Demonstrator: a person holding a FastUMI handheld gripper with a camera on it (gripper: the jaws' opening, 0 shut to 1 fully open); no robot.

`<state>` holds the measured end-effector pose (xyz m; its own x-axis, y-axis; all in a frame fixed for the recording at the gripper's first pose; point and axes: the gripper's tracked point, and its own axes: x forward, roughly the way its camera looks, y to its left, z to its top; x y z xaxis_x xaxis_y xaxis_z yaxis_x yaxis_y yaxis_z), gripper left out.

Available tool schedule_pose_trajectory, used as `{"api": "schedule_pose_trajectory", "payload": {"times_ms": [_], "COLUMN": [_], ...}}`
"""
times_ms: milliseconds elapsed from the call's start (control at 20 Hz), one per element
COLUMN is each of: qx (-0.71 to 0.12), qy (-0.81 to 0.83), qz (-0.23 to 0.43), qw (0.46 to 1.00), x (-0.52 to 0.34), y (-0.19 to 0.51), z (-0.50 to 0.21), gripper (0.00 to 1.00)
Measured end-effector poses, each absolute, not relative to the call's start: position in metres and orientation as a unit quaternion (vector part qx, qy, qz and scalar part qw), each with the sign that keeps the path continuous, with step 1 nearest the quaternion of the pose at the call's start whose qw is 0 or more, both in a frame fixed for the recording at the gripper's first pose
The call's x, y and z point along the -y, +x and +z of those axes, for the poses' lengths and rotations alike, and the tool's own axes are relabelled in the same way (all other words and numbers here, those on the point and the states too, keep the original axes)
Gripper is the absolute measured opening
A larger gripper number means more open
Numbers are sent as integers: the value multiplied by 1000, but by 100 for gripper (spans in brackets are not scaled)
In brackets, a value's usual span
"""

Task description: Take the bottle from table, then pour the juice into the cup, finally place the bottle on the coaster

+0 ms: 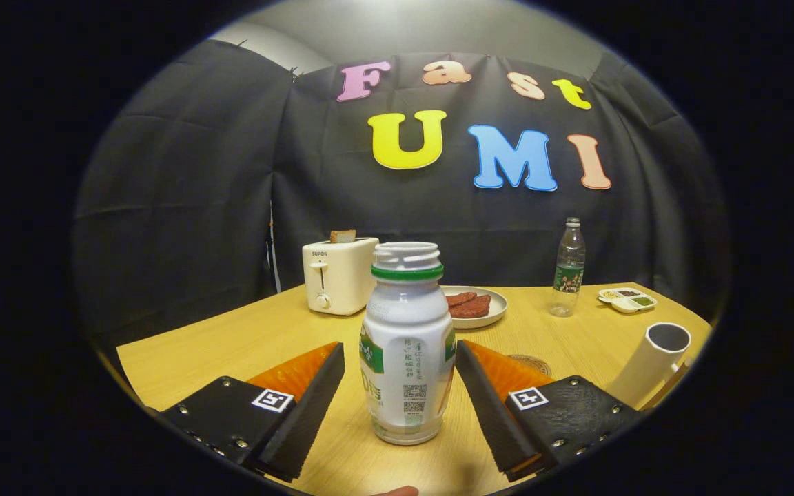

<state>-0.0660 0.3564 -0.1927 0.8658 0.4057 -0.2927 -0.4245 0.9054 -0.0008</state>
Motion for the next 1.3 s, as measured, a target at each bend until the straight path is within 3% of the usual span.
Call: {"api": "schedule_pose_trajectory", "payload": {"times_ms": [150, 200, 400, 1300], "qx": [-147, -144, -143, -139], "qy": [-34, -35, -35, 116], "qz": [210, 211, 212, 209], "qw": [966, 966, 966, 961], "x": [-358, -359, -360, -326], "y": [-62, -63, -64, -58], "z": [-198, -199, -199, -158], "gripper": [93, 80, 75, 74]}}
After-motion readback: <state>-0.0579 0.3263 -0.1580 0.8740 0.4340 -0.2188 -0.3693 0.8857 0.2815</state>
